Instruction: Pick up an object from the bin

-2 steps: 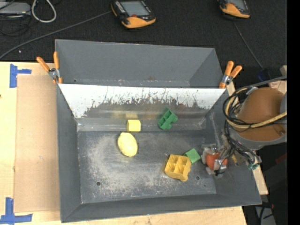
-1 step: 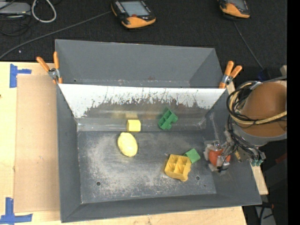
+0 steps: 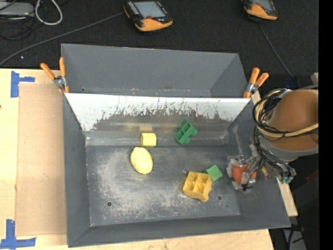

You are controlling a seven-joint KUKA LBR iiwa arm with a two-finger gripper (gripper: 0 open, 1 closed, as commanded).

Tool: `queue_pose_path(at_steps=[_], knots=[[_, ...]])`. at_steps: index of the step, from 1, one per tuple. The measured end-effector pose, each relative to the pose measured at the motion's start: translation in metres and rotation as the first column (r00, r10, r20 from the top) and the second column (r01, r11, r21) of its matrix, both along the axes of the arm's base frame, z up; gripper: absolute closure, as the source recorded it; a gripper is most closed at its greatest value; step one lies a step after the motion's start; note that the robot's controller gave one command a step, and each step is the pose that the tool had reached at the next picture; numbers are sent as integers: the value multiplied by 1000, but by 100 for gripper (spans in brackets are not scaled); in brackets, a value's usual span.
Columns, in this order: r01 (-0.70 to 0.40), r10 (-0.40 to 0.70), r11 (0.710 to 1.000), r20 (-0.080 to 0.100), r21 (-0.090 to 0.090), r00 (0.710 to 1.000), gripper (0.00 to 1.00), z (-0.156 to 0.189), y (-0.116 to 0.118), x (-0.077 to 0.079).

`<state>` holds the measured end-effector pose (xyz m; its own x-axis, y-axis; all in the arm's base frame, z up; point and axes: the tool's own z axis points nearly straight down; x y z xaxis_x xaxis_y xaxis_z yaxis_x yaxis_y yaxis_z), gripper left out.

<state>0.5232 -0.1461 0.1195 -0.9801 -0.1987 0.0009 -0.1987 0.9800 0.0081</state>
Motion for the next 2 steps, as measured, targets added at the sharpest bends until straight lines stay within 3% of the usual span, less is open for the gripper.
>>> queue_pose_path(at_steps=[2], knots=[[0, 0, 1000, -8, 3, 1000, 100, 66, 2, -1]])
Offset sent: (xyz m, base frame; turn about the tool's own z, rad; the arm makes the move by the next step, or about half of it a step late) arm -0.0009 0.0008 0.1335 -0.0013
